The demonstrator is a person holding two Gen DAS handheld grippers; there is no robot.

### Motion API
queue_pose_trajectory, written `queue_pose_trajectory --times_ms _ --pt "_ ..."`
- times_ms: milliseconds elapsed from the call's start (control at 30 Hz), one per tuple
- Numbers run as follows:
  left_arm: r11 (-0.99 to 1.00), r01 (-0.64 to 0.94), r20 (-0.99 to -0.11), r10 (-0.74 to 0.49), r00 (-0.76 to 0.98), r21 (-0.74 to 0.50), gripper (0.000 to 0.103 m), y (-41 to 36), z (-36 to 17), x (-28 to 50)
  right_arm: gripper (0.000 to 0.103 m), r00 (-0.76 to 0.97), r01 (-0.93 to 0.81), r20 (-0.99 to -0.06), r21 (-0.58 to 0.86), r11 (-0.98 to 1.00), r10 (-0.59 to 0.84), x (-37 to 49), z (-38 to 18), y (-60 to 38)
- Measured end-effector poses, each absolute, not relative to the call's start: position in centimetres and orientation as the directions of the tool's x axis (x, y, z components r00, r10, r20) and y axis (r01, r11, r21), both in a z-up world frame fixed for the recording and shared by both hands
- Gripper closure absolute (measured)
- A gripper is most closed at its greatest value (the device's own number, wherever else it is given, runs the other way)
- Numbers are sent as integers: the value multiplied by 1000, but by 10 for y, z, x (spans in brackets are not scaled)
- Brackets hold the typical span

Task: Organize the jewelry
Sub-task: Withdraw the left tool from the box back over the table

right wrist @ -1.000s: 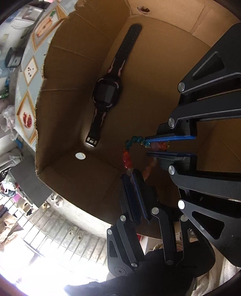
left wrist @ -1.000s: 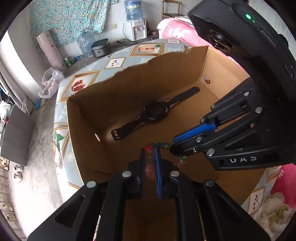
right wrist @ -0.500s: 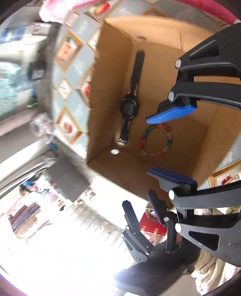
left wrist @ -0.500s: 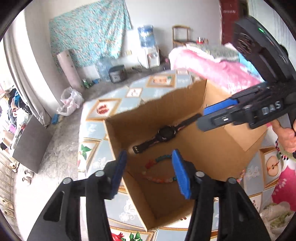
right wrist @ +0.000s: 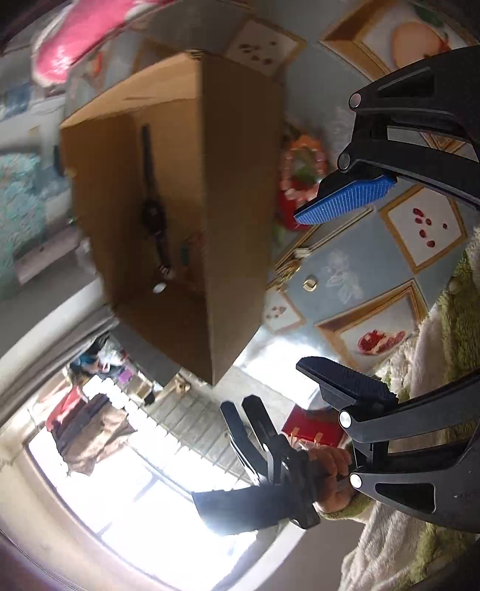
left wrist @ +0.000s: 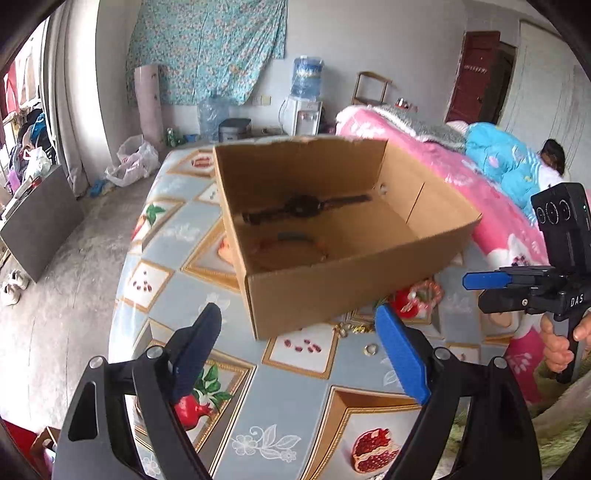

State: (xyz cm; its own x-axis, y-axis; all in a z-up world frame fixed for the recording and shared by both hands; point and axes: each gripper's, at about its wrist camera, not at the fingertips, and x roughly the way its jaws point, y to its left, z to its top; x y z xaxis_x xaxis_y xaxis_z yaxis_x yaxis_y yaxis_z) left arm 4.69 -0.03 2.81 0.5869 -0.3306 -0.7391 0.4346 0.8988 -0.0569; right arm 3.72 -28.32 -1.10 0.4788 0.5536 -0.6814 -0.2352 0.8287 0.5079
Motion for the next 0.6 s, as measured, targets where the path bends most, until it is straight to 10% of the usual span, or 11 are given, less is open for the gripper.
queue_pose_trajectory --times_ms 600 --pt "901 433 -775 -290 561 -24 20 -31 1 92 55 530 16 -675 613 790 514 71 -32 -331"
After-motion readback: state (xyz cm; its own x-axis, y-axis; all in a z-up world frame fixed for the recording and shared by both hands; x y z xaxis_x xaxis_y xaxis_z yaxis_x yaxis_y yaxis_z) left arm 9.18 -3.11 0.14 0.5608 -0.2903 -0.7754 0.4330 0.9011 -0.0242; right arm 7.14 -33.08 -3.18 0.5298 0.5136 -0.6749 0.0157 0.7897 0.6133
